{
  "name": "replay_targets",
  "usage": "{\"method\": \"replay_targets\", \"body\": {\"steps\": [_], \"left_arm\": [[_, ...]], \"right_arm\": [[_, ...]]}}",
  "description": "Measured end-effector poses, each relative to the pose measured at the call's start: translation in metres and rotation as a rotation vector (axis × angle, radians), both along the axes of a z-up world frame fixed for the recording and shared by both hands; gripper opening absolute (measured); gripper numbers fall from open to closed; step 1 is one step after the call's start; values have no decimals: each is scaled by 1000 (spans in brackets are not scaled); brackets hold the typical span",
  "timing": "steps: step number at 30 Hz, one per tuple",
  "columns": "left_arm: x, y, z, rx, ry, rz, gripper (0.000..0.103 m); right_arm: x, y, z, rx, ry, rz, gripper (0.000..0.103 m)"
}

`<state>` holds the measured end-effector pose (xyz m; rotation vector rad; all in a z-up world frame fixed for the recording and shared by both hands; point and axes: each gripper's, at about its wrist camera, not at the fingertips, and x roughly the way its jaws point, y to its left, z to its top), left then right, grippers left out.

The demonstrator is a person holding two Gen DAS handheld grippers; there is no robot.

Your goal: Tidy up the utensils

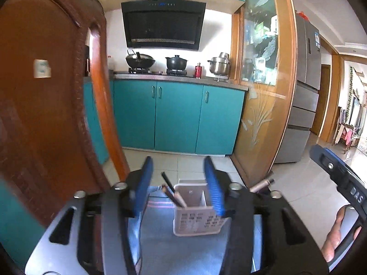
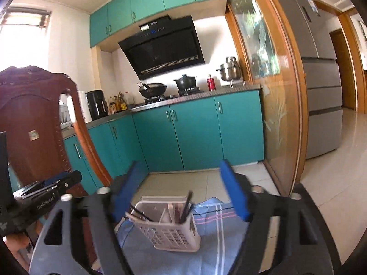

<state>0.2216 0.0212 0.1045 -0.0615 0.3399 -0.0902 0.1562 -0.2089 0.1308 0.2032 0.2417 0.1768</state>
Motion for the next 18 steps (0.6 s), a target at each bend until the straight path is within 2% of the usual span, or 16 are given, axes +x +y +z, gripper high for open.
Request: {"method": "replay_targets", "body": {"steps": [2, 5, 8, 13, 18], "left_arm": [[-26, 0, -4, -3, -16, 4, 69], [-62, -2, -10, 0, -33, 5, 81], [-97, -7, -18, 36, -42, 13, 88], [-147, -12, -32, 98, -52, 27, 97], [-188, -12, -53, 118, -42, 39, 99]], "right_arm": [[-24, -5, -6, -19, -1, -5, 87], [-55, -8, -20, -44, 23, 12, 95], [-89, -9, -37, -76, 48, 2, 99], [-127, -5, -58, -127, 112, -26, 100], [-164, -4, -73, -161, 119, -62, 100]]}}
